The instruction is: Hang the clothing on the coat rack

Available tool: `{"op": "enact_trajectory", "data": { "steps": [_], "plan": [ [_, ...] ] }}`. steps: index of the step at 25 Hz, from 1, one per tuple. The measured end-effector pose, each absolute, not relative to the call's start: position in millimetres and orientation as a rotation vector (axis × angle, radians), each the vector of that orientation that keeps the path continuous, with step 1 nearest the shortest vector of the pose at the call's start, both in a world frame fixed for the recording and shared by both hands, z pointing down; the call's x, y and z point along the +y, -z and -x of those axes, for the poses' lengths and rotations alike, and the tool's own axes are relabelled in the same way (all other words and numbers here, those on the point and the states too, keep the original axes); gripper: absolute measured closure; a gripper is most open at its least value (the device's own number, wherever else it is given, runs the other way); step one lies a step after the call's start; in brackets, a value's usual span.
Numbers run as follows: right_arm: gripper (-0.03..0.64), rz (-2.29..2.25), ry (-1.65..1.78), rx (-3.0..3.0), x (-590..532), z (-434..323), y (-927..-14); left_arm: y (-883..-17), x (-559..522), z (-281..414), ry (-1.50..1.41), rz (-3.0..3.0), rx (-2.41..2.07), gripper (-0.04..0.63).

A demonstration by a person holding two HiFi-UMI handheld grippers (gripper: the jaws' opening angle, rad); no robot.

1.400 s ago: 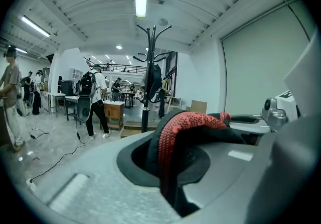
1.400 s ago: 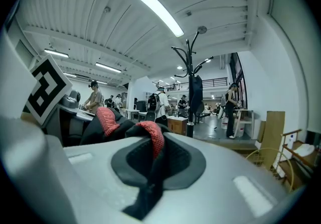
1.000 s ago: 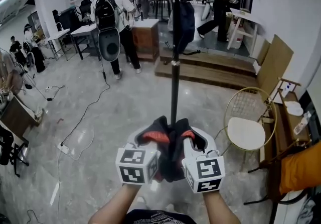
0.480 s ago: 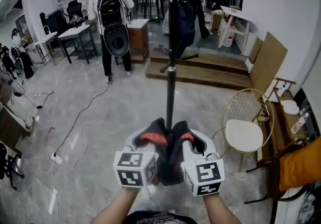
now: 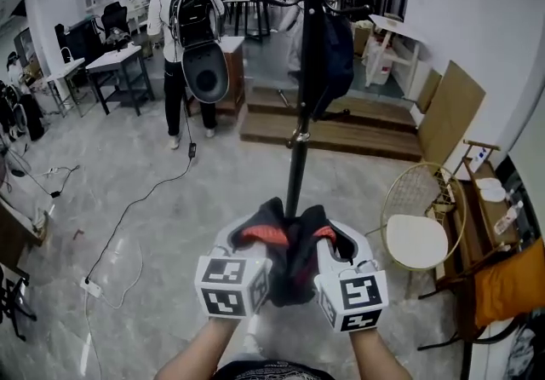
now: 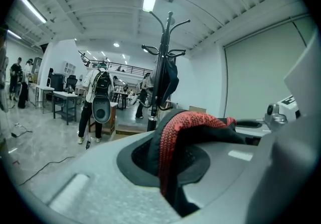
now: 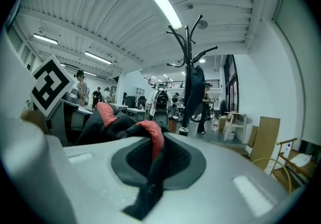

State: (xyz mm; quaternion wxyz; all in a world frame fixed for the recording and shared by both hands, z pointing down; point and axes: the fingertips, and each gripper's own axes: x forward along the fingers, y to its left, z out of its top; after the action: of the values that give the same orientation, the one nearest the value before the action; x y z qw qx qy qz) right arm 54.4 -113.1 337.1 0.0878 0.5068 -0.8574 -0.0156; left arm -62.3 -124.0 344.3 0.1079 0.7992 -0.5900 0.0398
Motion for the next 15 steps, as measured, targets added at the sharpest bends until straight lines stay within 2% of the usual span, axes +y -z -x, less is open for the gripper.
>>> {"op": "enact_trajectory", "data": {
  "steps": [15],
  "plan": [
    [0.597, -1.713, 0.083, -2.430, -184, -53, -315, -323, -200, 112, -0.074, -2.425, -1.669, 0.578]
  ]
}}
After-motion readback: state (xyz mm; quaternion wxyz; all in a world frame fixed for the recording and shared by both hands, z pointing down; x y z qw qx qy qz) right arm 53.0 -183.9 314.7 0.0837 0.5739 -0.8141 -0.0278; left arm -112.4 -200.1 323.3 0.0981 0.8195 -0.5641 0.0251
